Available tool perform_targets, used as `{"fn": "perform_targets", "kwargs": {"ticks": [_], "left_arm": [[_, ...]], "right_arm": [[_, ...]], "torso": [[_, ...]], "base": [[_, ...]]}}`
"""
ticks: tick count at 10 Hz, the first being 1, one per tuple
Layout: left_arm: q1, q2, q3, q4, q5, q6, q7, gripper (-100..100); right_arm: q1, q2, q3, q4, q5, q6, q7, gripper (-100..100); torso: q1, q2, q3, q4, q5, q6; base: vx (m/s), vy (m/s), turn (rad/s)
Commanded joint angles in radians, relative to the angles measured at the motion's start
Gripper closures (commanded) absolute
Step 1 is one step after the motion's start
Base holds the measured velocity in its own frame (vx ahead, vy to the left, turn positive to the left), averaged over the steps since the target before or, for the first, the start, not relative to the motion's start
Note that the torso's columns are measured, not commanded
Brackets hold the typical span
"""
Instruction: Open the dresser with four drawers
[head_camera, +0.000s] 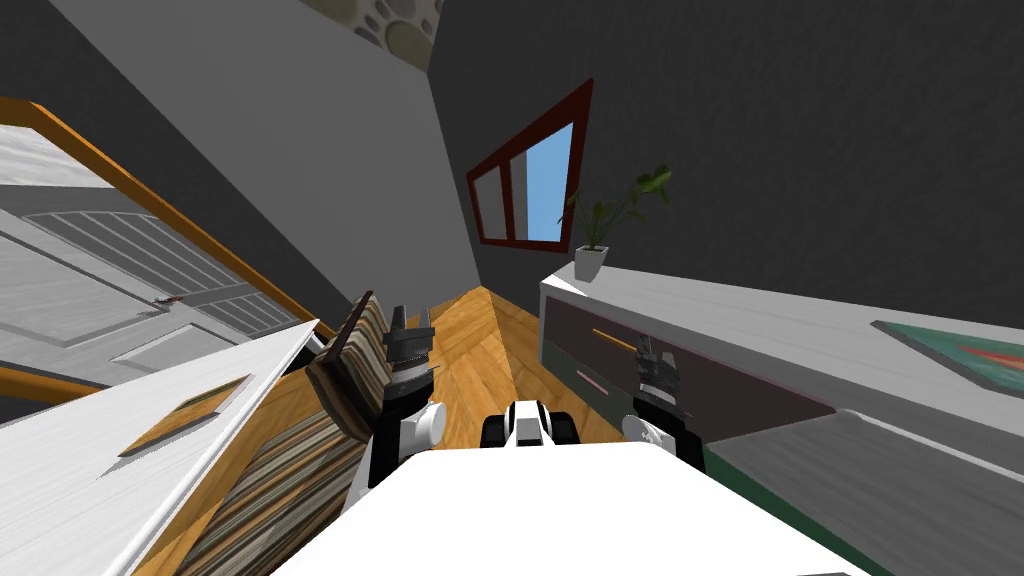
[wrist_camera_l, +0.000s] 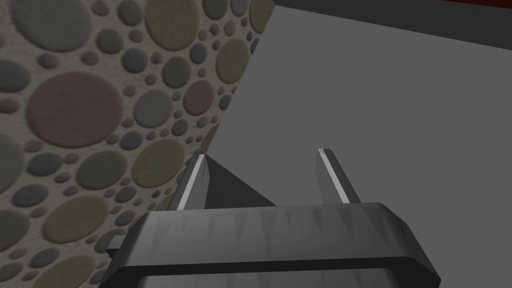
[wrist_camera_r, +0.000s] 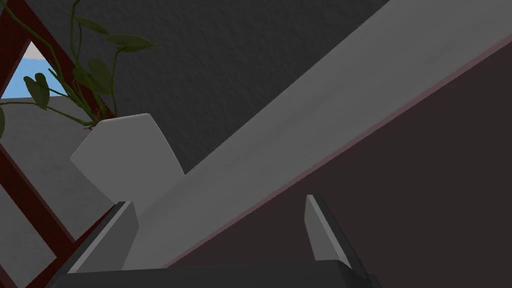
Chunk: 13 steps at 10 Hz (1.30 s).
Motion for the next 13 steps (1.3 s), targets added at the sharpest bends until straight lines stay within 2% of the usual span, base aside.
{"fn": "perform_targets", "kwargs": {"ticks": [1,2,3,6,9,10,13], "left_arm": [[0.0,0.0,0.0,0.0,0.0,0.0,0.0,0],[0.0,0.0,0.0,0.0,0.0,0.0,0.0,0],[0.0,0.0,0.0,0.0,0.0,0.0,0.0,0],[0.0,0.0,0.0,0.0,0.0,0.0,0.0,0],[0.0,0.0,0.0,0.0,0.0,0.0,0.0,0],[0.0,0.0,0.0,0.0,0.0,0.0,0.0,0],[0.0,0.0,0.0,0.0,0.0,0.0,0.0,0]], "right_arm": [[-0.004,0.013,0.001,0.029,-0.028,-0.014,-0.077,-100],[-0.007,0.026,0.002,0.053,-0.05,-0.027,-0.106,-100],[-0.007,0.026,0.002,0.053,-0.05,-0.027,-0.133,-100],[-0.013,0.057,0.004,0.097,-0.091,-0.05,-0.22,-100],[-0.016,0.076,0.005,0.117,-0.109,-0.06,-0.282,-100],[-0.018,0.097,0.006,0.134,-0.125,-0.069,-0.32,-100],[-0.02,0.121,0.007,0.15,-0.139,-0.077,-0.357,-100]], "torso": [[0.0,-0.001,0.0,0.0,0.0,0.0],[0.0,0.0,0.0,0.0,0.0,0.0],[0.0,0.0,0.0,0.0,0.0,0.0],[0.0,0.0,0.0,0.0,0.0,0.0],[-0.006,-0.012,-0.004,-0.006,-0.011,-0.009],[-0.007,-0.015,-0.005,-0.008,-0.013,-0.01],[-0.012,-0.026,-0.008,-0.013,-0.023,-0.019]], "base": [[0.041,-0.011,0.095],[0.042,-0.01,0.169],[0.034,-0.009,0.098],[0.034,-0.01,0.104],[0.02,-0.015,0.073],[0.019,-0.014,0.088],[0.016,-0.018,0.054]]}}
